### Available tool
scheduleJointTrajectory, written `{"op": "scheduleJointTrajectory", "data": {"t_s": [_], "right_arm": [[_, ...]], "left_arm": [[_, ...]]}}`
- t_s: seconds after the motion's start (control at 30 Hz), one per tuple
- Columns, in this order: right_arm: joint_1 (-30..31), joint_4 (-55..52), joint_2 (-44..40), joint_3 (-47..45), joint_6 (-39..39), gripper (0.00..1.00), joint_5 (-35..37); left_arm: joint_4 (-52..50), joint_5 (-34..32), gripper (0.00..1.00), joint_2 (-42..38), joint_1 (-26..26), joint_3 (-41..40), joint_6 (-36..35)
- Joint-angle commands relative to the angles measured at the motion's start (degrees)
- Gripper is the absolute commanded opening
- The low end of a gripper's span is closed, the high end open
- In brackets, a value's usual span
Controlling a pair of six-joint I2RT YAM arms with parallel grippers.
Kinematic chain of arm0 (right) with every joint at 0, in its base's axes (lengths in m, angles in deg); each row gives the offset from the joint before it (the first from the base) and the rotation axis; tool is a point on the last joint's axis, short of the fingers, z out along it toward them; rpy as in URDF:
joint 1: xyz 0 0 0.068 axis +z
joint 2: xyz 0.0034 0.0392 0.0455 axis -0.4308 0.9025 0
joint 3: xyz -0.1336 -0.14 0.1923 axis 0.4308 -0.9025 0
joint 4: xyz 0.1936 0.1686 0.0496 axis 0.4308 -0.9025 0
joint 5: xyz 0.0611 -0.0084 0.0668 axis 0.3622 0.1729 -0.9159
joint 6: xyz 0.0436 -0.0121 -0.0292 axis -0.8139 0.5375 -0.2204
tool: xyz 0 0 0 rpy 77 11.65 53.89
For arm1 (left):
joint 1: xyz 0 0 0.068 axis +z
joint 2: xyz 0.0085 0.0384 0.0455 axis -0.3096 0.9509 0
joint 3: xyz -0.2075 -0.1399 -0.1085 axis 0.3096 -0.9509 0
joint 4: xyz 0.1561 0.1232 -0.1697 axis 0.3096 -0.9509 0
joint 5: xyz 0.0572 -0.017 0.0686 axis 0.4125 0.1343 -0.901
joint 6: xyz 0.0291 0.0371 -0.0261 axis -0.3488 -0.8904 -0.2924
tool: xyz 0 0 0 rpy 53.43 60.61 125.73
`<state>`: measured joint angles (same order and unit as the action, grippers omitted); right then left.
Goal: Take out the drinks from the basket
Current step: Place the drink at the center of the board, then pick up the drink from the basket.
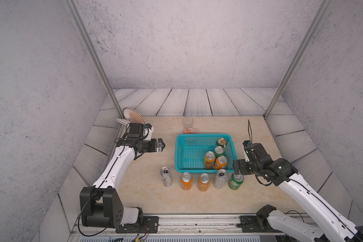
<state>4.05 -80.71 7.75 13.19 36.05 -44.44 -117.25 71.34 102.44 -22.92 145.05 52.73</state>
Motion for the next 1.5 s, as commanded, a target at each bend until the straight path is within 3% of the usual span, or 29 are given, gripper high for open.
{"op": "scheduleJointTrajectory", "data": {"t_s": [0.0,0.37,0.57,0.77,0.93,1.2,1.47], "right_arm": [[-2.2,-1.1,0.3,1.5,3.3,1.00,3.3],[-16.2,8.8,2.1,-1.6,5.7,0.99,-3.5],[-22.4,10.8,2.6,-3.8,7.5,1.00,-6.5],[-24.2,12.4,1.5,-5.3,8.1,1.00,-6.6],[-25.0,13.1,1.3,-6.3,8.2,0.99,-7.1],[-25.6,13.4,0.6,-7.1,8.5,1.00,-7.6],[-26.0,13.3,0.4,-7.2,8.6,0.99,-7.7]], "left_arm": [[3.0,2.9,0.99,-2.7,0.5,-0.8,-1.0],[9.3,5.8,0.99,-9.2,-2.4,-3.9,-2.2],[4.3,-5.3,0.99,-9.1,-14.6,-1.3,-6.8],[2.3,-13.9,0.99,-6.6,-25.5,2.4,-4.9],[3.7,-17.3,0.99,-0.2,-33.0,6.7,-2.0],[1.9,-21.8,0.99,15.0,-42.3,17.8,-3.9],[-0.8,-23.2,0.99,26.4,-44.9,25.8,-5.7]]}}
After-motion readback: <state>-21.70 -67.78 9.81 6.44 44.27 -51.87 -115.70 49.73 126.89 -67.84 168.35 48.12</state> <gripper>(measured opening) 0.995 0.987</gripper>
